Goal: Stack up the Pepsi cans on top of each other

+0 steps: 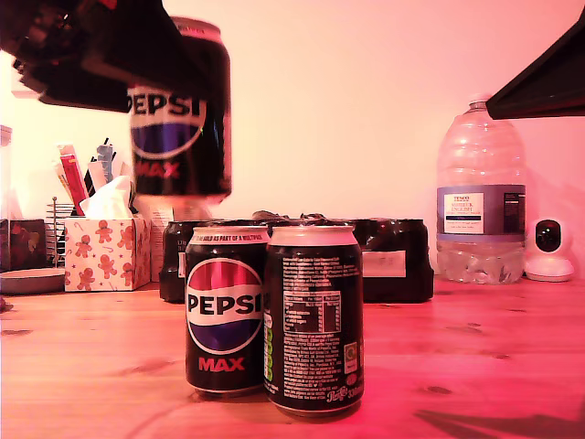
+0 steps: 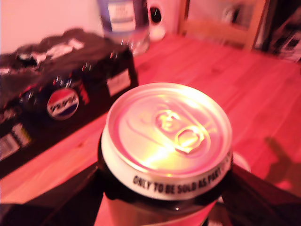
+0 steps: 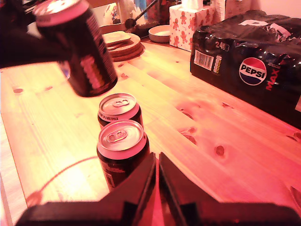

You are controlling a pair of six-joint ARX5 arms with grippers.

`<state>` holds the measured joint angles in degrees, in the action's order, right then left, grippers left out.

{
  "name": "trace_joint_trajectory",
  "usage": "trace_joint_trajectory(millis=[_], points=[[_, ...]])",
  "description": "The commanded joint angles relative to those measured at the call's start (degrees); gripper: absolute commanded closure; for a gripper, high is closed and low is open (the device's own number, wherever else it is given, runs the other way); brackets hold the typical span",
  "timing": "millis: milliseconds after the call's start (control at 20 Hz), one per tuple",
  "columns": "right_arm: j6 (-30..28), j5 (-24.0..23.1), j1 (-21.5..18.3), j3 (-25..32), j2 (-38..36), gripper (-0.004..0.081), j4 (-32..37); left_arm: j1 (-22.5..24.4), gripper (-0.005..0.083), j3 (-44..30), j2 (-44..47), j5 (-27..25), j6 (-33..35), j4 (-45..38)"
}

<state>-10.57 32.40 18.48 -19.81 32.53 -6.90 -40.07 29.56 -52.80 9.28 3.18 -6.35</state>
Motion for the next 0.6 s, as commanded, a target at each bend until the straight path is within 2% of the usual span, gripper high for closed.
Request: trace_joint_trajectory(millis=[0,250,550], points=[[-0.33,0.02,0.26,0.63,0.31,0.0783,0.44,0.63,0.0407,1.86,-1.38,2.03,-0.2,-2.45],[-0.39,0.02,0.26,0.63,0.31,0.0783,0.44,1.07,0.0407,5.01,-7.96,4.46,-0.13,-2.67],[-0.39,0.02,0.26,0.63,0.31,0.0783,0.44,2.34,0.0407,6.47,-11.41,6.1,-0.17,-2.43]])
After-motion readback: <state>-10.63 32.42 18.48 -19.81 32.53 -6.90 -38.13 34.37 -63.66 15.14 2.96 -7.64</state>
